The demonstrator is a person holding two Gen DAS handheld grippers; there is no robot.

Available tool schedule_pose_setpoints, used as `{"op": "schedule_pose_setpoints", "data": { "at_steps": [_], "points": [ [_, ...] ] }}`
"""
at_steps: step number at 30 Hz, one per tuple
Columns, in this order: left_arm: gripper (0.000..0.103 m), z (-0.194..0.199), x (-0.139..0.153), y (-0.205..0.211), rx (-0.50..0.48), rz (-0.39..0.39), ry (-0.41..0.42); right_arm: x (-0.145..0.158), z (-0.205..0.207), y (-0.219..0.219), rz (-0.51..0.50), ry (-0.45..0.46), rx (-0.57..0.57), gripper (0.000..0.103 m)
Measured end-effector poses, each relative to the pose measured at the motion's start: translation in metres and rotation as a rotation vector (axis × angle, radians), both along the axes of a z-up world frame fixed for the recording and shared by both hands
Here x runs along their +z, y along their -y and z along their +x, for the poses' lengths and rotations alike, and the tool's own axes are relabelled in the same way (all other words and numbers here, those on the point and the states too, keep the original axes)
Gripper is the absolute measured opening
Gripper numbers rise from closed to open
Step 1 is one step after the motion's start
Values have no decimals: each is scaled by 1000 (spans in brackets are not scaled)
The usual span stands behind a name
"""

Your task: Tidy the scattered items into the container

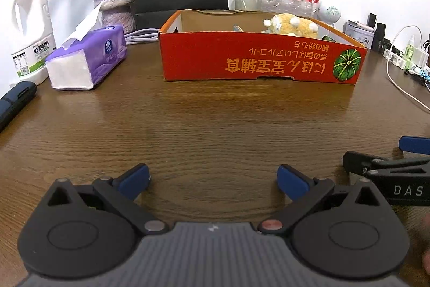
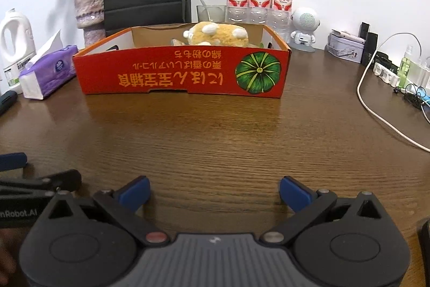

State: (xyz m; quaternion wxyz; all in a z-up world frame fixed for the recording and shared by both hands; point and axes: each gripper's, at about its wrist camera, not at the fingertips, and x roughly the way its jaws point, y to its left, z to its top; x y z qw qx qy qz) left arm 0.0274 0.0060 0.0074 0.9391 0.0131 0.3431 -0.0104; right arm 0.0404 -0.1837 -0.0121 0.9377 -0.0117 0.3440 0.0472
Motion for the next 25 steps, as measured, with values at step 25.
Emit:
{"op": "schedule_pose_setpoints", "data": {
  "at_steps": [25],
  "points": [
    [103, 0, 0, 0, 8, -1, 0, -1, 0, 0, 0, 0, 0, 103]
  ]
}}
